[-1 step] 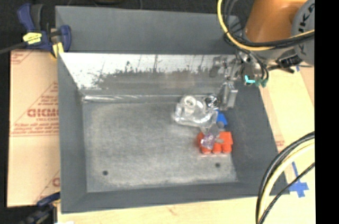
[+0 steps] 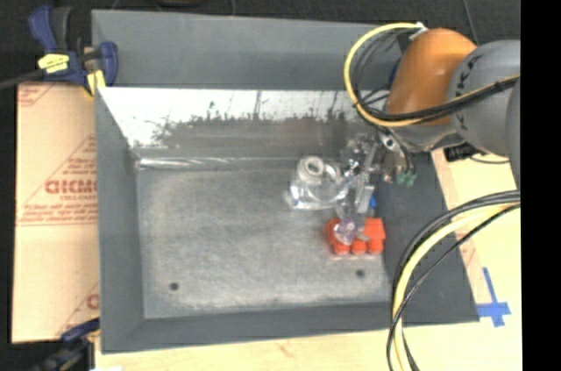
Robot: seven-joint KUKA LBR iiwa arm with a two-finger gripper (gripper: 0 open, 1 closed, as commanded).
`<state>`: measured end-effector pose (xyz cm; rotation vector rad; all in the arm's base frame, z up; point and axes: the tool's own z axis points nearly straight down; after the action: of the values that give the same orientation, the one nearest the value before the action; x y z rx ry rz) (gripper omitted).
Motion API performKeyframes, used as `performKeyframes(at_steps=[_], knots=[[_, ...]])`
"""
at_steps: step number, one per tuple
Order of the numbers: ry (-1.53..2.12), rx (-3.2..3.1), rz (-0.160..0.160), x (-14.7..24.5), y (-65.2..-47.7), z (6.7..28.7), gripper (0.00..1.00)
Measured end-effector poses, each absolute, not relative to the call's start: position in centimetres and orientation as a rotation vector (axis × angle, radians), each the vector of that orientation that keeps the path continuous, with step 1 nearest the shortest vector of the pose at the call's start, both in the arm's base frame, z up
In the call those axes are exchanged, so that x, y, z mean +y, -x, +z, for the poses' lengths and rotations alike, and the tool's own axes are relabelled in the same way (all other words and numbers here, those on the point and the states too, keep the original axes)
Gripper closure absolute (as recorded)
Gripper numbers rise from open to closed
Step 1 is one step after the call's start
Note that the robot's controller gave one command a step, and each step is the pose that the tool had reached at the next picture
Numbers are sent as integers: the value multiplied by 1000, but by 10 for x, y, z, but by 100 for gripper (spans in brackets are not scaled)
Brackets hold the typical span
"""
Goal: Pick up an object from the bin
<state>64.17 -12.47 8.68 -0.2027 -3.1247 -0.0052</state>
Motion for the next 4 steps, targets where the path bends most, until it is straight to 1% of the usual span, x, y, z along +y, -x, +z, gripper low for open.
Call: performKeyframes(at_steps=[1, 2, 3, 4], knots=[[-280, -3137, 6, -120, -538, 81, 0], [-298, -3137, 7, -141, -616, 72, 0], [-299, -3134, 0, -139, -614, 72, 100], [-326, -3138, 8, -118, -612, 228, 100]])
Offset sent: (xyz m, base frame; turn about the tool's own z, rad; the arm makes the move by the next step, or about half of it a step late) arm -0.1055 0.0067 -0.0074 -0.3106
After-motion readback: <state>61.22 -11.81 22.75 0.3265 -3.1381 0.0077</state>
